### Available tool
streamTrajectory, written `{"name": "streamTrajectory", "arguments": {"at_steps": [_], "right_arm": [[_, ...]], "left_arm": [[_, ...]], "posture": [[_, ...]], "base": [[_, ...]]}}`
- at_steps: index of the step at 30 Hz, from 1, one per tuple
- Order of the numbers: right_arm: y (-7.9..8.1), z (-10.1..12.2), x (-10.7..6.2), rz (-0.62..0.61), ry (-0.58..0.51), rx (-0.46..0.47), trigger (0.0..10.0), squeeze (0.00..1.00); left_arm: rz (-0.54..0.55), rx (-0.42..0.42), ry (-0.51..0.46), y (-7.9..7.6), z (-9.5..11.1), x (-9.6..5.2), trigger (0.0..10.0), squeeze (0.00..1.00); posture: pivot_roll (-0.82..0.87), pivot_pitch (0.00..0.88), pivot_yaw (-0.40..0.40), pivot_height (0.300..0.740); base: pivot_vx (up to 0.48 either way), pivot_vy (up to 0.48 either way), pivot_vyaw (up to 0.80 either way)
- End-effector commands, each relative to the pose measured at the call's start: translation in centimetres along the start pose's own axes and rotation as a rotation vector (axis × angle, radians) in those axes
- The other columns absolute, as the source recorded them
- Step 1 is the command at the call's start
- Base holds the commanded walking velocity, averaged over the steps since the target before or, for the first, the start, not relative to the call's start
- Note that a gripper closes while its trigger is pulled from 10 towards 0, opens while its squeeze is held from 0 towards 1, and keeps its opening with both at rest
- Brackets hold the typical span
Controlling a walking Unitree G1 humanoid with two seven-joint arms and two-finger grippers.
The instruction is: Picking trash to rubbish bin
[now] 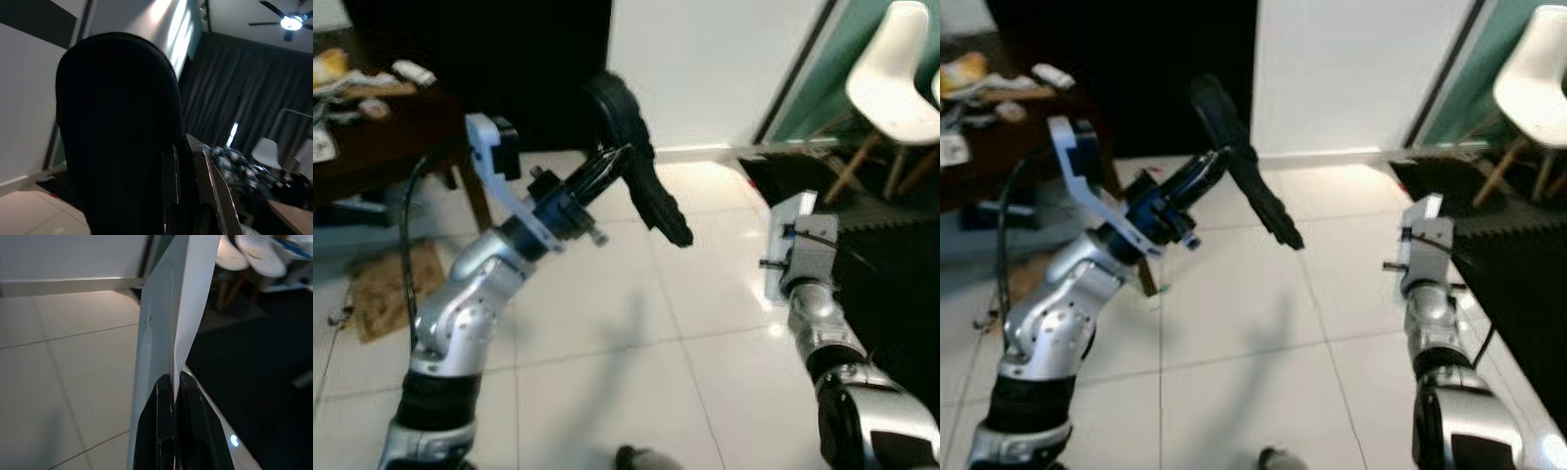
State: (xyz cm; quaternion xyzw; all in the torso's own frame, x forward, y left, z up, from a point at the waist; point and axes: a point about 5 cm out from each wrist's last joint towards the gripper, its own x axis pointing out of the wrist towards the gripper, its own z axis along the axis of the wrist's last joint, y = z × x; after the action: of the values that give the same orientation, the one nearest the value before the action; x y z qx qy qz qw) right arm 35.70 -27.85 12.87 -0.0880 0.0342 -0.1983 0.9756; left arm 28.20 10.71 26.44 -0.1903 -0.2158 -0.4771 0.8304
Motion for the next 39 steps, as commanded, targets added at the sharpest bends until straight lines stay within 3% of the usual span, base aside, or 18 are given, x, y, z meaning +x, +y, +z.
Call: {"name": "streamTrajectory", "arguments": {"at_steps": [1,10,16,21,32,39], "right_arm": [[-0.8,1.4,0.4,-0.036,-0.055,-0.015,10.0,0.00],[-3.0,5.9,1.3,-0.151,-0.226,-0.091,10.0,0.00],[-3.5,7.4,1.4,-0.190,-0.278,-0.094,10.0,0.00],[-3.9,8.3,1.4,-0.234,-0.315,-0.154,10.0,0.00],[-5.9,10.6,1.4,-0.342,-0.376,-0.167,10.0,0.00],[-6.1,10.9,1.3,-0.360,-0.387,-0.177,10.0,0.00]], "left_arm": [[-0.022,0.007,-0.021,-0.2,0.3,0.1,10.0,0.00],[-0.078,0.011,-0.019,-0.6,0.2,0.3,10.0,0.00],[-0.138,0.010,-0.015,-1.3,0.2,0.3,10.0,0.00],[-0.153,0.005,-0.014,-1.3,0.2,0.3,10.0,0.00],[-0.174,0.006,-0.018,-1.5,0.0,0.6,10.0,0.00],[-0.137,0.016,-0.047,-0.9,0.3,1.0,10.0,0.00]], "posture": [[0.05,0.118,-0.023,0.740],[0.04,0.114,-0.022,0.740],[0.04,0.114,-0.022,0.740],[0.03,0.114,-0.021,0.740],[0.02,0.106,-0.027,0.740],[0.02,0.099,-0.029,0.740]], "base": [[0.000,0.000,-0.80],[0.000,0.000,-0.80],[0.000,0.000,-0.80],[0.000,0.000,-0.80],[0.000,0.000,-0.80],[0.000,0.000,-0.80]]}}
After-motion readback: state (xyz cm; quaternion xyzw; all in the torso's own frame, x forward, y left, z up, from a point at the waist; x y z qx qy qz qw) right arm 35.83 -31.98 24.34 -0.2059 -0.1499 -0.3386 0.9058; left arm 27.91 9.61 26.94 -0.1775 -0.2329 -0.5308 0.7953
